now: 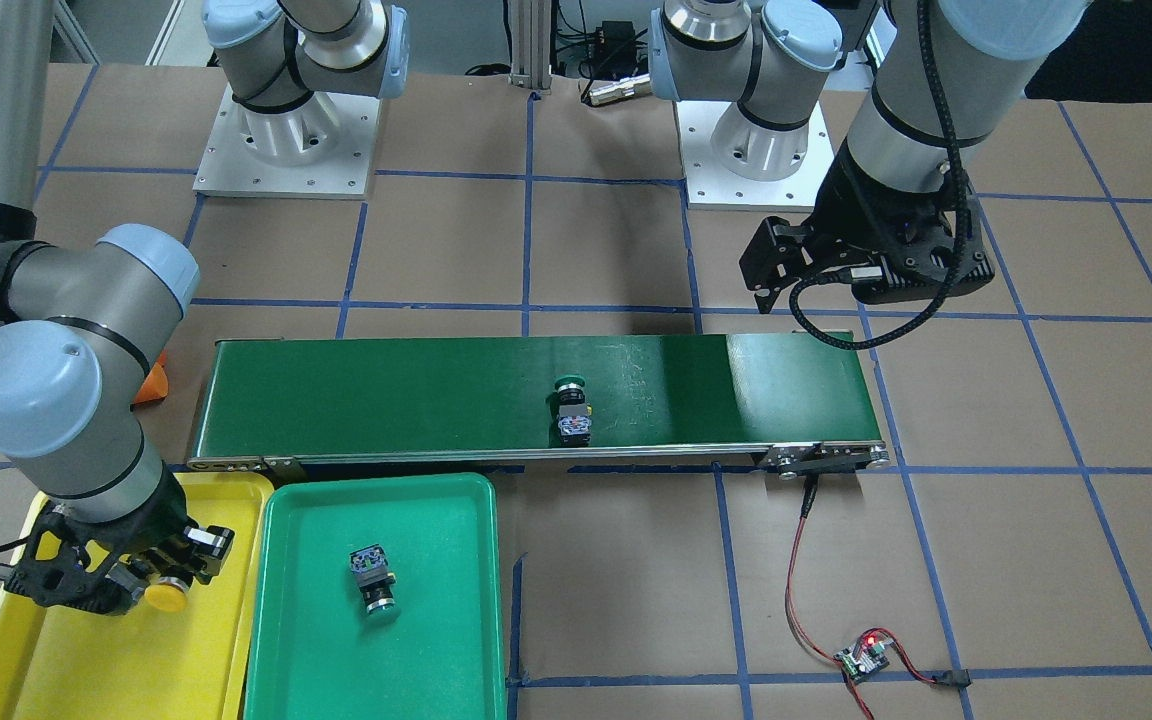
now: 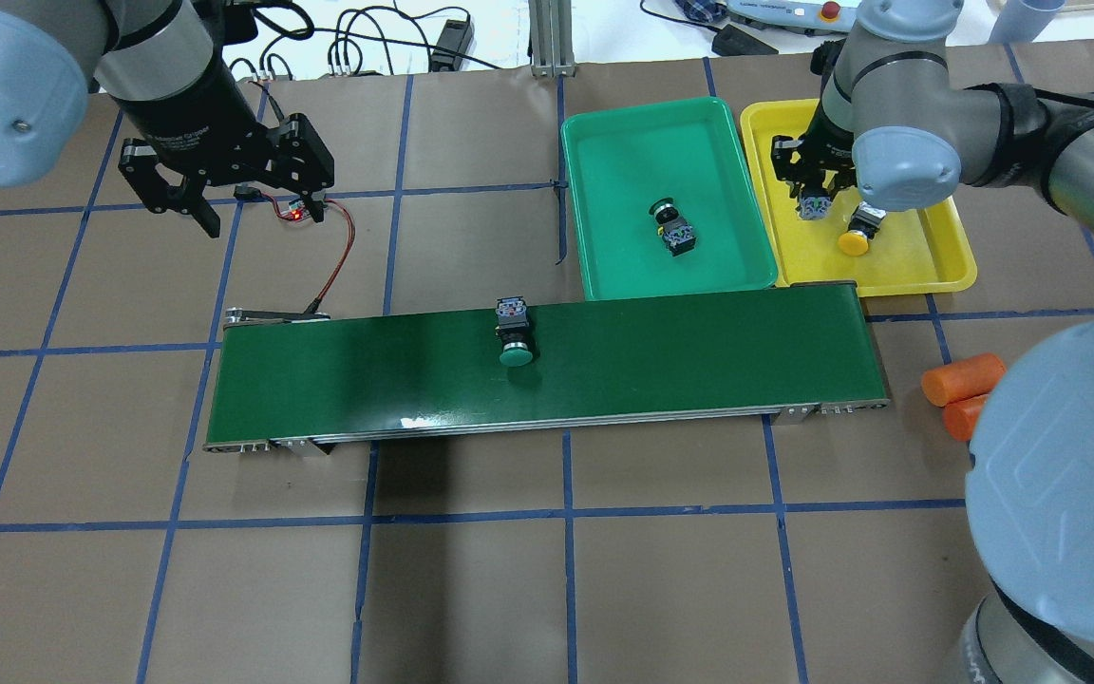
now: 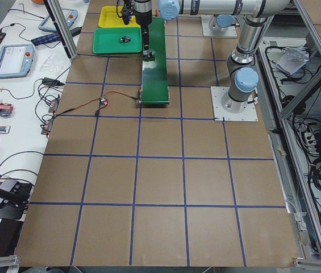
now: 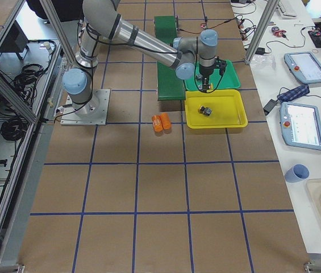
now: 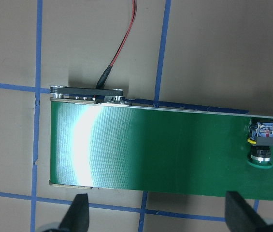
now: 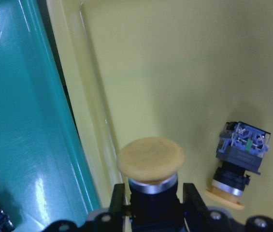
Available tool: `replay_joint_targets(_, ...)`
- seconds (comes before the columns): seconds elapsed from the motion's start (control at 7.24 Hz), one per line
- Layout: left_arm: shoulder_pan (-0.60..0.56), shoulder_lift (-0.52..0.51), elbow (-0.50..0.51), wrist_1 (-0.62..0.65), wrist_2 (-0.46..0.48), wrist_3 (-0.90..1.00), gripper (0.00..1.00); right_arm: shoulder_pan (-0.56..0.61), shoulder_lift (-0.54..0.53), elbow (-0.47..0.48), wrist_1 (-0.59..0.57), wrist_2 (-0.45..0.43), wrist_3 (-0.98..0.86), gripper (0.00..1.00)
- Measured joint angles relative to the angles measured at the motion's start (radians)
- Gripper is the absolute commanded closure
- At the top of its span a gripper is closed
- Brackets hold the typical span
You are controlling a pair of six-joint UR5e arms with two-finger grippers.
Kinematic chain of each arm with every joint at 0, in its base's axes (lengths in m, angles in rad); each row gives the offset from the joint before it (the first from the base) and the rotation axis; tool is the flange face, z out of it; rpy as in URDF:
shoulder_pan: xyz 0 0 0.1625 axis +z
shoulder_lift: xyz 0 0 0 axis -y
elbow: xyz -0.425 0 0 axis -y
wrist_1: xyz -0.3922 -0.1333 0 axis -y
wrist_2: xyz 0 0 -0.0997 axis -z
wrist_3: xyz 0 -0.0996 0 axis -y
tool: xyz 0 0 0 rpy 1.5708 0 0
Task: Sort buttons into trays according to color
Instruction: 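Place the yellow-capped switch in the yellow tray and open the right gripper, then move the right gripper to the last green-capped switch and grasp it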
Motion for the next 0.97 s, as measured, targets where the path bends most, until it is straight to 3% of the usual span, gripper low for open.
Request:
replay_joint_targets(0.41, -0.001, -0.003, 0.001, 0.001, -0.004, -0.003, 0.00, -0.010, 0.021, -0.014, -0.053, 0.000, -0.007, 0.00)
replay_joint_targets(0.69, -0.001, -0.001, 0.003, 0.003, -0.006, -0.003, 0.00, -0.005, -0.023, -0.011, -0.043, 0.004, 0.001, 0.00)
replay_joint_targets(0.97, -0.001, -0.009, 0.026, 0.002, -0.004, -0.003, 0.00, 0.004, -0.188, -0.001, 0.146, 0.016, 0.006, 0.00)
